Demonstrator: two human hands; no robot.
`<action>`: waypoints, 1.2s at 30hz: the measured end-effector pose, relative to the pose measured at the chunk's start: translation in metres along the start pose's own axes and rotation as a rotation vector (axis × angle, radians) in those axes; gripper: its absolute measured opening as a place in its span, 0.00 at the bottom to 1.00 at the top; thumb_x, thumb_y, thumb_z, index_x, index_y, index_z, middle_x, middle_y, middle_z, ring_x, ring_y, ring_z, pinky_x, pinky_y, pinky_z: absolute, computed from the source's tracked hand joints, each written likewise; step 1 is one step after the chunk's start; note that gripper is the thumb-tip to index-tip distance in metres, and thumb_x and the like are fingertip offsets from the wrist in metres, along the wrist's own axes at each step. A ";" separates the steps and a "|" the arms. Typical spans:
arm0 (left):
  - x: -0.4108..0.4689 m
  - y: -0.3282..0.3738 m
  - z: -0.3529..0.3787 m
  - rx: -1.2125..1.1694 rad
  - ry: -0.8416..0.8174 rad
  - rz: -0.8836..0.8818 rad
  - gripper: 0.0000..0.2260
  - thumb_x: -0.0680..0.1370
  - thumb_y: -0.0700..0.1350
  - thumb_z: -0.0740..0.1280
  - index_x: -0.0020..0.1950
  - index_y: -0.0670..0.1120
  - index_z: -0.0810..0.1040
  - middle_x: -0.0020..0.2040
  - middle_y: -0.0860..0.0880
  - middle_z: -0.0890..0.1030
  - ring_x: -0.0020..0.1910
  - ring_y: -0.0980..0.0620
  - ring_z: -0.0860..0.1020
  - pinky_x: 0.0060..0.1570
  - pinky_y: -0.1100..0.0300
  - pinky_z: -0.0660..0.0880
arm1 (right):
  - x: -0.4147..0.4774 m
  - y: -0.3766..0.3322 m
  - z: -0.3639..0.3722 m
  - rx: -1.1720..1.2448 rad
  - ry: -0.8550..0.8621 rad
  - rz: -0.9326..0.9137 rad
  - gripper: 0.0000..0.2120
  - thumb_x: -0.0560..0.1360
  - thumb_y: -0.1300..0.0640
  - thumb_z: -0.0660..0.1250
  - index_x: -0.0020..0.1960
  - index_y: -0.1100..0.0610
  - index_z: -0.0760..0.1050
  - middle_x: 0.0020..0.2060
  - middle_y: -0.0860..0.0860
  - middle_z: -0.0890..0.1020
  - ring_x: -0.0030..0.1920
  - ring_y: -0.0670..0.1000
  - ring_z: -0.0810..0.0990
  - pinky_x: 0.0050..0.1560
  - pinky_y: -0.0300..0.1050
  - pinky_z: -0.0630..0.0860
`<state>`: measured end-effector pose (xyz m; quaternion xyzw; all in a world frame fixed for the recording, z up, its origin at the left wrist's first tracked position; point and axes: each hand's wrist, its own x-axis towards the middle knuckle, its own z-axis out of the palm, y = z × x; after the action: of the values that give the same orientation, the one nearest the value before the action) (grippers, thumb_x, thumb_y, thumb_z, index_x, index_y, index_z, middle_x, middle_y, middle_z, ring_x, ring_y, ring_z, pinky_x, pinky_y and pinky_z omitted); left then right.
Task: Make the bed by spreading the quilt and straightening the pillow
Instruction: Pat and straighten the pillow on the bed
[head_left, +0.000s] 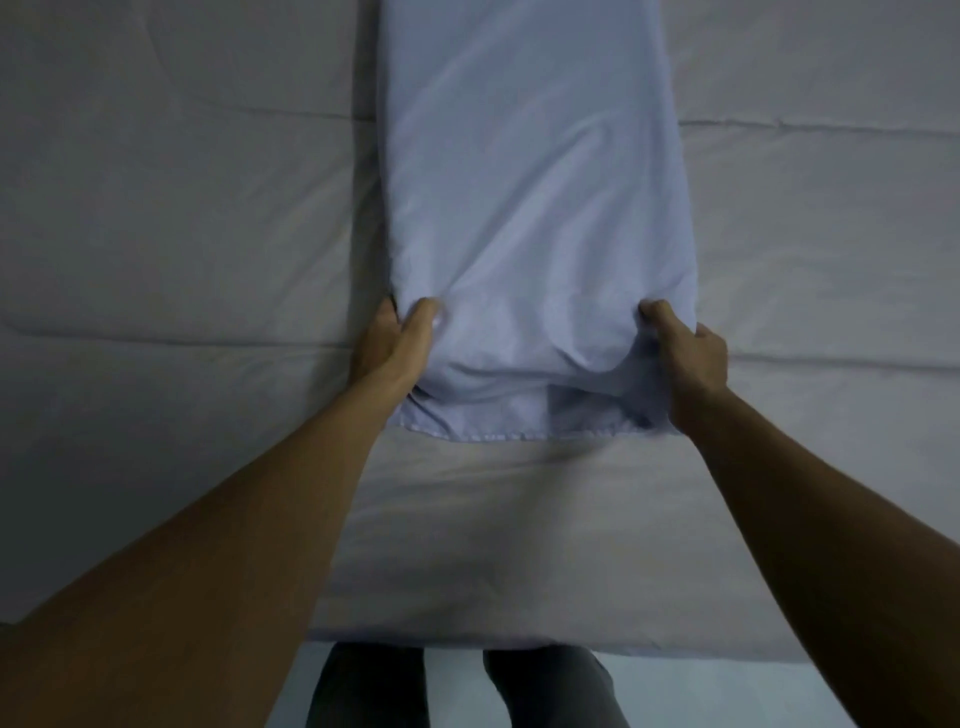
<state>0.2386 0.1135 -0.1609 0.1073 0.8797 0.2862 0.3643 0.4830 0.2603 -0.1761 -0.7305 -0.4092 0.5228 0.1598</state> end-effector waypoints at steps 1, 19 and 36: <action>-0.006 0.004 -0.005 -0.002 0.014 0.005 0.24 0.76 0.60 0.63 0.68 0.49 0.75 0.65 0.42 0.78 0.61 0.39 0.77 0.59 0.51 0.73 | -0.007 -0.004 -0.004 0.009 -0.001 -0.005 0.29 0.65 0.37 0.73 0.58 0.55 0.79 0.53 0.51 0.83 0.52 0.55 0.81 0.50 0.46 0.75; -0.113 -0.051 -0.105 0.122 -0.016 0.012 0.28 0.73 0.63 0.65 0.68 0.50 0.74 0.66 0.43 0.78 0.63 0.38 0.76 0.59 0.53 0.72 | -0.173 0.062 -0.027 -0.055 0.059 -0.071 0.20 0.74 0.38 0.70 0.53 0.54 0.75 0.49 0.53 0.78 0.49 0.56 0.76 0.50 0.48 0.71; -0.092 -0.089 -0.006 0.742 0.134 0.667 0.35 0.78 0.54 0.55 0.81 0.40 0.50 0.81 0.42 0.52 0.81 0.45 0.51 0.78 0.44 0.49 | -0.148 0.088 0.048 -0.692 -0.073 -0.859 0.37 0.76 0.51 0.59 0.81 0.61 0.50 0.81 0.58 0.51 0.81 0.57 0.46 0.80 0.55 0.42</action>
<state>0.3018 0.0024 -0.1559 0.4865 0.8613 0.0611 0.1331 0.4605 0.0837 -0.1596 -0.4892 -0.8237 0.2705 0.0952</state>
